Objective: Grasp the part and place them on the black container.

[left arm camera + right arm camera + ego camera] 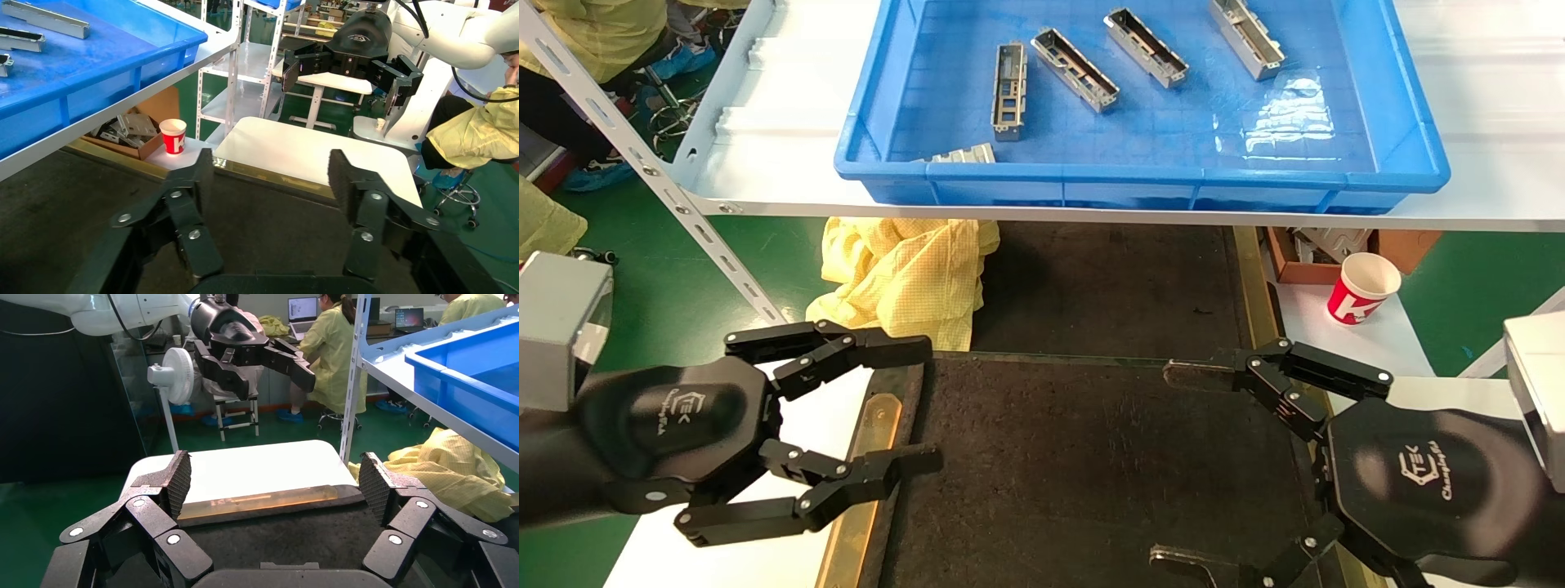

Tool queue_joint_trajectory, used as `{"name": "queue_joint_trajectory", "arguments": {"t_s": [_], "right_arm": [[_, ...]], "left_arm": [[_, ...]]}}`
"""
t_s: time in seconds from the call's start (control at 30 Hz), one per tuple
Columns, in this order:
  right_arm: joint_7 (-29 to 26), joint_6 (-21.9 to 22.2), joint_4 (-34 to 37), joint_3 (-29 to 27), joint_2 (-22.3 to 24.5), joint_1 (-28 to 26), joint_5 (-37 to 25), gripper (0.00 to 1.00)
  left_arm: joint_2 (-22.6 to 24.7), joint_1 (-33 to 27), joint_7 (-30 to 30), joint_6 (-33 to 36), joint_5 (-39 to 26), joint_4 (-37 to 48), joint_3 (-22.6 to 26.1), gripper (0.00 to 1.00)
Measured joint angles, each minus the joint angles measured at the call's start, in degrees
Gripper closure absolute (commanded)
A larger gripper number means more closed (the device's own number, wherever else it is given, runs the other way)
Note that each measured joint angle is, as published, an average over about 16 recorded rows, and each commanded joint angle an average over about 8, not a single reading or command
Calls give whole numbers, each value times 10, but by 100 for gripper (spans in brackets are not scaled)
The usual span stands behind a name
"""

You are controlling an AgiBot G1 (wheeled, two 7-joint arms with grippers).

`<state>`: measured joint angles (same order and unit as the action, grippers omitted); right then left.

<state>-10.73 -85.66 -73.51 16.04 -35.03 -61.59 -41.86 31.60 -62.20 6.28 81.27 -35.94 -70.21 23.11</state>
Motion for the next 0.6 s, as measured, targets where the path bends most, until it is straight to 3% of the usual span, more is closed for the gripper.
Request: {"name": "queue_joint_trajectory", "arguments": {"t_s": [0.6], "right_arm": [[0,0,0,0,0,0,0,0]], "left_arm": [[0,0,0,0,0,0,0,100]]}}
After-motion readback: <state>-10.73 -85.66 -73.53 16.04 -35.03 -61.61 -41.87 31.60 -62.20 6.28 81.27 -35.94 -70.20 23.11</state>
